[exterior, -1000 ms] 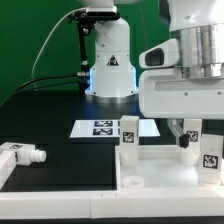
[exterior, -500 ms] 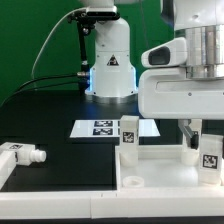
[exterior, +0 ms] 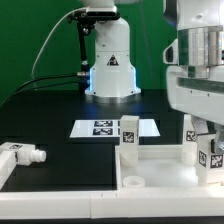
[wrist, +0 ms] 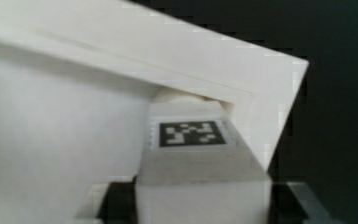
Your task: Assemble square table
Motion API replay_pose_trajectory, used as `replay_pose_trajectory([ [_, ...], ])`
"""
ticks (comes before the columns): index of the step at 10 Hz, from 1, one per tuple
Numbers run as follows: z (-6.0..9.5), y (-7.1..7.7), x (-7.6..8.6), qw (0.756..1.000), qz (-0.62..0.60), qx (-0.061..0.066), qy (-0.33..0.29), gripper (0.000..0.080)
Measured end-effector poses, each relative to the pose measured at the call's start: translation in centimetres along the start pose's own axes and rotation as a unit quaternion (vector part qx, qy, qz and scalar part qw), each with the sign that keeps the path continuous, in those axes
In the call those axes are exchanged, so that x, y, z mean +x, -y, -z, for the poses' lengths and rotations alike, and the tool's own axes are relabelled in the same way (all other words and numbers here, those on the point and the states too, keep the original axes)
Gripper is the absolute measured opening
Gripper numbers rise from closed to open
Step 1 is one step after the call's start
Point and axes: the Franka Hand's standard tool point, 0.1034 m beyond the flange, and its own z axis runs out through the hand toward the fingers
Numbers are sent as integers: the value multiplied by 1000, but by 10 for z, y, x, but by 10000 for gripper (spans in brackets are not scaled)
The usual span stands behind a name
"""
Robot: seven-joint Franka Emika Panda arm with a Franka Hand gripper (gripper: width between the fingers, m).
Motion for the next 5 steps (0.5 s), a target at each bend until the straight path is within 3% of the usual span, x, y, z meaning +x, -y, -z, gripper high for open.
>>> replay_pose_trajectory([
  [2, 0, 1, -1, 994, -105, 3, 6, 284],
  [5, 0, 1, 1, 999, -36, -1, 4, 285],
])
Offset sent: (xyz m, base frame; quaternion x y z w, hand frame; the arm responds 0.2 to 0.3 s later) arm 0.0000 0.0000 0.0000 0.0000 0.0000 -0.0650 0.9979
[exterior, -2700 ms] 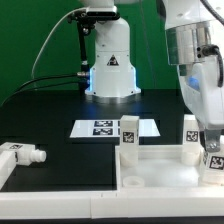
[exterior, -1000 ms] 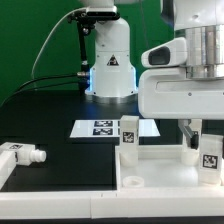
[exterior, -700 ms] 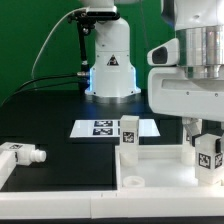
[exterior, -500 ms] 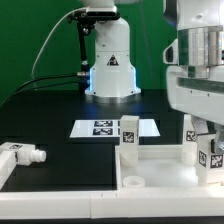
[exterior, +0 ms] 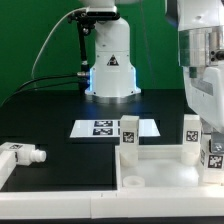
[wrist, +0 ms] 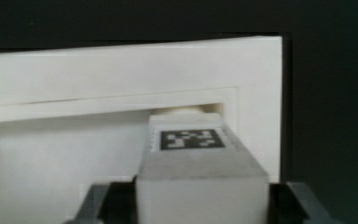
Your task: Assemble square table
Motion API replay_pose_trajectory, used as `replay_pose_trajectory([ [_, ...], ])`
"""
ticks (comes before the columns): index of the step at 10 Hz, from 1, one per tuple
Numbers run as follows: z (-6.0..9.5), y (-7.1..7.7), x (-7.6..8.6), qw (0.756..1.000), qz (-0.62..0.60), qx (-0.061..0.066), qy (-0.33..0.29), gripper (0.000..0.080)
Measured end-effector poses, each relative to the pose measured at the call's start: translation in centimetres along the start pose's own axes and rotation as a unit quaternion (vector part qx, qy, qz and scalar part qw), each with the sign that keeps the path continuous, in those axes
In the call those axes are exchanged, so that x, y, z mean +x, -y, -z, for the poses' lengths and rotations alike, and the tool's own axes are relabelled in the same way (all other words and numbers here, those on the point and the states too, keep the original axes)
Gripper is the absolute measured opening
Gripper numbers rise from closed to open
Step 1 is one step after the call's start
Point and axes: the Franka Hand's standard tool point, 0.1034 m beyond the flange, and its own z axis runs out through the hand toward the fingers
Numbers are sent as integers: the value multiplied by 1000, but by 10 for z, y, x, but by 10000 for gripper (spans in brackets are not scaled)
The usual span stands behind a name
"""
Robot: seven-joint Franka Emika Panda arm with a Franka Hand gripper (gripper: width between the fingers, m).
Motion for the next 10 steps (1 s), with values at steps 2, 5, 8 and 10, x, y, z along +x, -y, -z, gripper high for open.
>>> replay_pose_trajectory([
  [2, 0, 0, 0, 1000, 0, 0, 0, 454],
  [5, 0, 0, 0, 1000, 0, 0, 0, 640],
  [8, 0, 0, 0, 1000, 0, 0, 0, 647],
  [10, 0, 0, 0, 1000, 0, 0, 0, 649],
])
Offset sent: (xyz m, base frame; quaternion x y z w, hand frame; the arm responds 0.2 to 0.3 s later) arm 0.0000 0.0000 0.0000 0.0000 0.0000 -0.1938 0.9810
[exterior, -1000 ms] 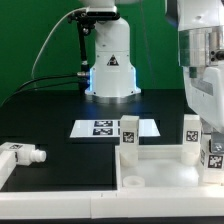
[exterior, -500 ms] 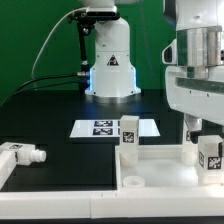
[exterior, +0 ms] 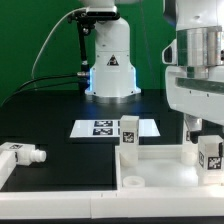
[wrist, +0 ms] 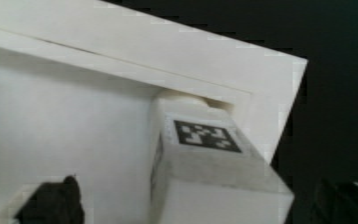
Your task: Assemble square table
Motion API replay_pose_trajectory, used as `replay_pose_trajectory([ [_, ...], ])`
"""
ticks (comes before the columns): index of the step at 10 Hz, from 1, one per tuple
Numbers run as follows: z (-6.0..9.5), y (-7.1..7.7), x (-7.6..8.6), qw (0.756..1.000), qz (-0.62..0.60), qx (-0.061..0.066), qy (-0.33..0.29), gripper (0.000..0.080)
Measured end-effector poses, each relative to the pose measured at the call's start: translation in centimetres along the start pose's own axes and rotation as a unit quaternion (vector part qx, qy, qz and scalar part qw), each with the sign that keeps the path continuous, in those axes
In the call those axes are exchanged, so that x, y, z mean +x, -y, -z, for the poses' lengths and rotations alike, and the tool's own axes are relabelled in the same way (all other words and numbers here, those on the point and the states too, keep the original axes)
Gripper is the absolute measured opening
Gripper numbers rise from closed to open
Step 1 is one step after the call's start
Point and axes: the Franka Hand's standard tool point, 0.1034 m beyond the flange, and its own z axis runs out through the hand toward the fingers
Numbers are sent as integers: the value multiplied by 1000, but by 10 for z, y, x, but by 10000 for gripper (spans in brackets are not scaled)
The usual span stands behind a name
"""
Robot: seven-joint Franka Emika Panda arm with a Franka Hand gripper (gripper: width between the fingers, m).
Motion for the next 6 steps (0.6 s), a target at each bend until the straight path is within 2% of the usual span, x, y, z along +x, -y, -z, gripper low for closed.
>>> replay_pose_trajectory([
  [2, -1, 0, 5, 977, 213, -8, 5, 649],
  [3, 1, 4, 4, 970, 242, -11, 9, 649],
  [4, 4, 6, 3, 948, 319, -9, 7, 649],
  [6, 1, 3, 2, 880, 475, -12, 5, 649],
])
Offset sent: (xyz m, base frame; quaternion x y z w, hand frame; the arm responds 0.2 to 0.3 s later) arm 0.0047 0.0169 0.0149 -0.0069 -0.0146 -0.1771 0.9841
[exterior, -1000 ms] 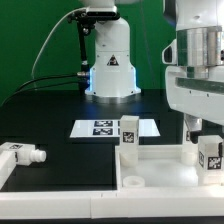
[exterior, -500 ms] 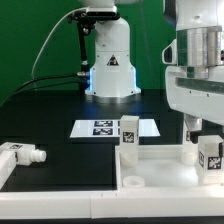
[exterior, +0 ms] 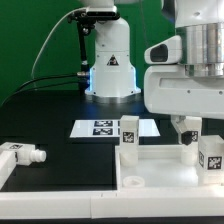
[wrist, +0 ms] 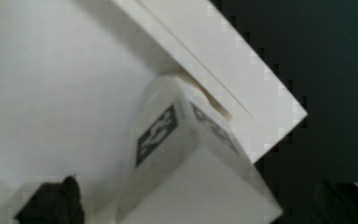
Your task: Assemble square table
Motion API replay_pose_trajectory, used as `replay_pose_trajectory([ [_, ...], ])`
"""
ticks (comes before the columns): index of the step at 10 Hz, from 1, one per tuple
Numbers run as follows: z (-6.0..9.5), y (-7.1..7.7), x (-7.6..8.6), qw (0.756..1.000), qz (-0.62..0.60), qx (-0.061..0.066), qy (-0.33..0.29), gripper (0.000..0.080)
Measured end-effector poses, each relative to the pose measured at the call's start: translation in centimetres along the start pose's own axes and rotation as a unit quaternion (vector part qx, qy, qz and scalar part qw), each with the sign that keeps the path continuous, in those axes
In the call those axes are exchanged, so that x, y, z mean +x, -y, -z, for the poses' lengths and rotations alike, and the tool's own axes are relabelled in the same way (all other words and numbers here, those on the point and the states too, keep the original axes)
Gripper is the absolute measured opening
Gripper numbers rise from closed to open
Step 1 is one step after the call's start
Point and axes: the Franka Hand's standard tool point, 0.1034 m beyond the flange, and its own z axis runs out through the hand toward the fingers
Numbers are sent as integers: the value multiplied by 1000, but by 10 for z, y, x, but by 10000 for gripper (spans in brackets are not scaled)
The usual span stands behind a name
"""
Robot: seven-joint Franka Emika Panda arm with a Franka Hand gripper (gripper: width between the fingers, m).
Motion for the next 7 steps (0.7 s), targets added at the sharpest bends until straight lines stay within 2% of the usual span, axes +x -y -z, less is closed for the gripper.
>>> replay_pose_trajectory([
  [1, -2, 5, -7, 998, 63, -9, 1, 649],
  [2, -2, 3, -5, 998, 62, -9, 0, 649],
  [4, -1, 3, -3, 991, 135, -14, -4, 649],
  [6, 1, 21, -3, 953, 299, -34, -41, 649],
  [7, 0, 22, -4, 954, 295, -34, -43, 649],
])
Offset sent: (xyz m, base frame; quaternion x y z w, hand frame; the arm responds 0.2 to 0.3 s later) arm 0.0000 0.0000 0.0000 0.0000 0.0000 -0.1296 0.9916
